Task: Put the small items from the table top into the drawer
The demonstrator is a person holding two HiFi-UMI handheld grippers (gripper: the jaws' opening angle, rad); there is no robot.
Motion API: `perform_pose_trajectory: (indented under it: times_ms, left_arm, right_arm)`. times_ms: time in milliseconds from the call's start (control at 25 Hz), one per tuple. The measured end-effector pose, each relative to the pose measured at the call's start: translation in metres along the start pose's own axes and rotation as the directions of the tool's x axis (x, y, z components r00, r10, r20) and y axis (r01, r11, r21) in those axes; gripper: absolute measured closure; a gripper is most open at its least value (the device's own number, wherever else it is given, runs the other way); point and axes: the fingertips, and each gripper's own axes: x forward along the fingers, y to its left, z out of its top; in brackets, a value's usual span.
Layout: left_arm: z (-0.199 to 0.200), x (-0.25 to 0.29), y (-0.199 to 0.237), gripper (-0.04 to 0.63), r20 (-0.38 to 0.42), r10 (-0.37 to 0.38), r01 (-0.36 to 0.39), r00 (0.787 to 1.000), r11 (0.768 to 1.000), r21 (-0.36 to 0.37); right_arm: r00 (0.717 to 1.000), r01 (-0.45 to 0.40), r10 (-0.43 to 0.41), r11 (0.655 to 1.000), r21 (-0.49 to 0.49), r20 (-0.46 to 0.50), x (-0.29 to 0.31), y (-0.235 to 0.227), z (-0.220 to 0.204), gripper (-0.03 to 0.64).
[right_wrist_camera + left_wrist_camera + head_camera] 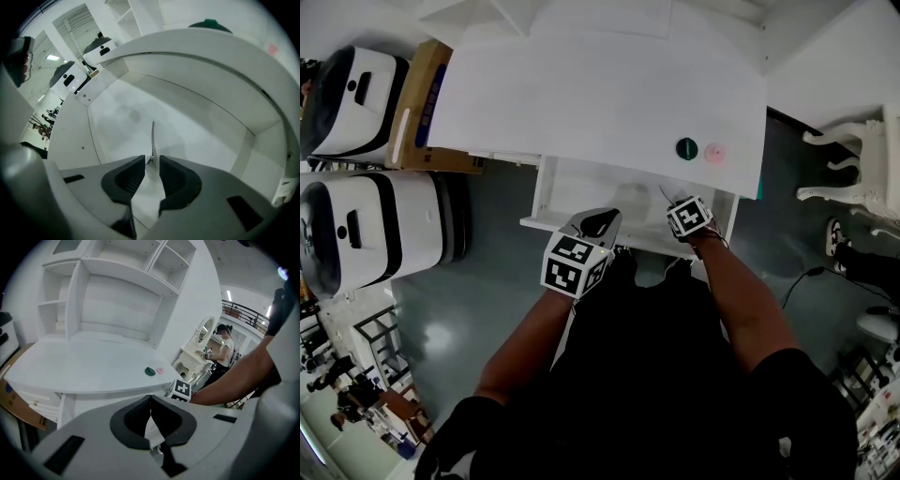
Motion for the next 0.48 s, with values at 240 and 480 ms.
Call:
perform_pose_trajectory:
  times_ms: [240, 480]
  left_arm:
    - [0.009, 0.006, -0.009, 0.584, 0.024, -0.03, 0.029, 0.999, 0.999, 0.019]
    - [0.02, 0.014, -0.023, 0.585, 0.035, -0.072, 0.07, 0.997, 0.995, 0.066]
  right_arm:
    - [0.988, 0.022, -0.023, 1.0, 0.012, 0.15, -0.031, -0.002, 0.018, 0.529]
    - [0.947, -0.016, -0.012, 0.996, 0.085, 0.321, -0.082, 0.007, 0.032, 0.529]
